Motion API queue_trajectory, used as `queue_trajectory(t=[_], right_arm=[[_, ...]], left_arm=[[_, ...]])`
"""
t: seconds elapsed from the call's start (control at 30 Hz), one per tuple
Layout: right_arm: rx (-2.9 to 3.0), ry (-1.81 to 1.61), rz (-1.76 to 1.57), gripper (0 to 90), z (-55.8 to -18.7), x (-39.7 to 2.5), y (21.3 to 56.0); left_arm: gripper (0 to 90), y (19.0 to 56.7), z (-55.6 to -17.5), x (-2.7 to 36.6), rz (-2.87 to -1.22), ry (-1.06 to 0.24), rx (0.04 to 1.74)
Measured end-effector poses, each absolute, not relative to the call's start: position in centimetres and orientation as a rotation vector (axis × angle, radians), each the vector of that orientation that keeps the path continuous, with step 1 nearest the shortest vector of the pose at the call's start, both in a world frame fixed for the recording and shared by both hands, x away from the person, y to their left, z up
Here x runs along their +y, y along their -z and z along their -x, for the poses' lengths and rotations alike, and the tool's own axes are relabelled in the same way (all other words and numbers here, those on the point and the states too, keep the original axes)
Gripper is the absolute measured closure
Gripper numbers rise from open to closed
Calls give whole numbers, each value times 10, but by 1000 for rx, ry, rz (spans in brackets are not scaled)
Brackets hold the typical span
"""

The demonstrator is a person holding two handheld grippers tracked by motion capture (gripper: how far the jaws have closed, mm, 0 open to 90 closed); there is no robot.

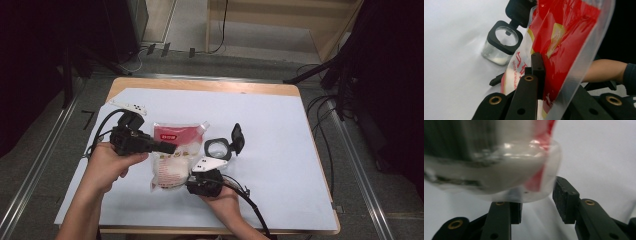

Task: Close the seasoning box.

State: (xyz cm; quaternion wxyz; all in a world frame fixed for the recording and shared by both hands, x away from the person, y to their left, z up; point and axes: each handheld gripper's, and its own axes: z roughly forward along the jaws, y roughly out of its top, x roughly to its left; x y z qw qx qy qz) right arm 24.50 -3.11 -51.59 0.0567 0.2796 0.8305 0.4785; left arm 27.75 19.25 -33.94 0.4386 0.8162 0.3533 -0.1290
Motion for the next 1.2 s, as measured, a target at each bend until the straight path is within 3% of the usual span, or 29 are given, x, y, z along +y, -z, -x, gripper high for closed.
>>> queue_trajectory(t=[0.57,0.93,1.2], right_arm=[[2495,-1441,-550,555,-219,-16,506],[2557,-1462,-566,546,-218,-14,503],[2597,-1517,-581,562,-218,-16,497]], left_arm=[[900,351,-284,184,-2002,306,932],[886,359,-284,168,-2032,274,872],[835,363,-283,163,-2045,178,829]])
